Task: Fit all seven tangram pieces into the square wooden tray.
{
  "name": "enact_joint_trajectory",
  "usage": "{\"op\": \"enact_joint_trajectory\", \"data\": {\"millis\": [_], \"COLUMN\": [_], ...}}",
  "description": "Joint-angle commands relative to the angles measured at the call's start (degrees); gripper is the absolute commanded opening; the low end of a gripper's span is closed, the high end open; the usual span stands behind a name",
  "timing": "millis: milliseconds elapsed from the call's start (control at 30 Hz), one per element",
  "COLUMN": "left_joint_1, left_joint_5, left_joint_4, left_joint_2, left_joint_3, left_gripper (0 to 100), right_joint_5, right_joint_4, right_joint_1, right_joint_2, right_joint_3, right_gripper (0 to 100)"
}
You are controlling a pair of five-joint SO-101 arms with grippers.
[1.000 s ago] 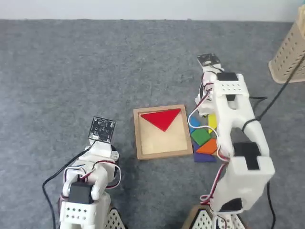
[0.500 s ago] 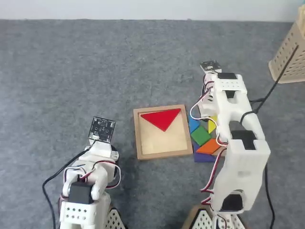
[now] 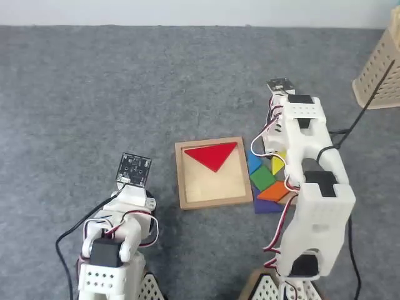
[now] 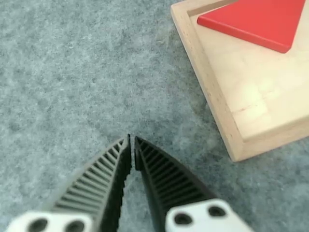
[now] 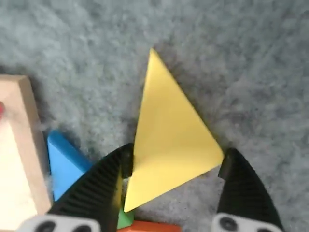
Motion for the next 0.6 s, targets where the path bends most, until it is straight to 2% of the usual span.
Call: {"op": "enact_joint_trajectory", "data": {"millis": [0, 200, 567], "left_joint_1": [-0.35, -0.35, -0.35], "left_joint_5": [0.35, 0.35, 0.35], "left_joint_4": [0.35, 0.35, 0.35], "left_joint_2": [-1.14, -1.14, -1.14], "left_joint_3": [-1.01, -1.01, -1.01], "left_gripper": [1, 1, 1], "right_joint_5": [-0.88, -0.97, -0.62], "right_joint_4": [0.75, 2.42, -1.63], "right_joint_1": [-0.13, -0.13, -1.27], "right_joint_2": [-1.80, -7.52, -15.16], "right_joint_3": [-2.64, -2.11, 5.27], "right_gripper": [18.8, 18.7, 19.1]}}
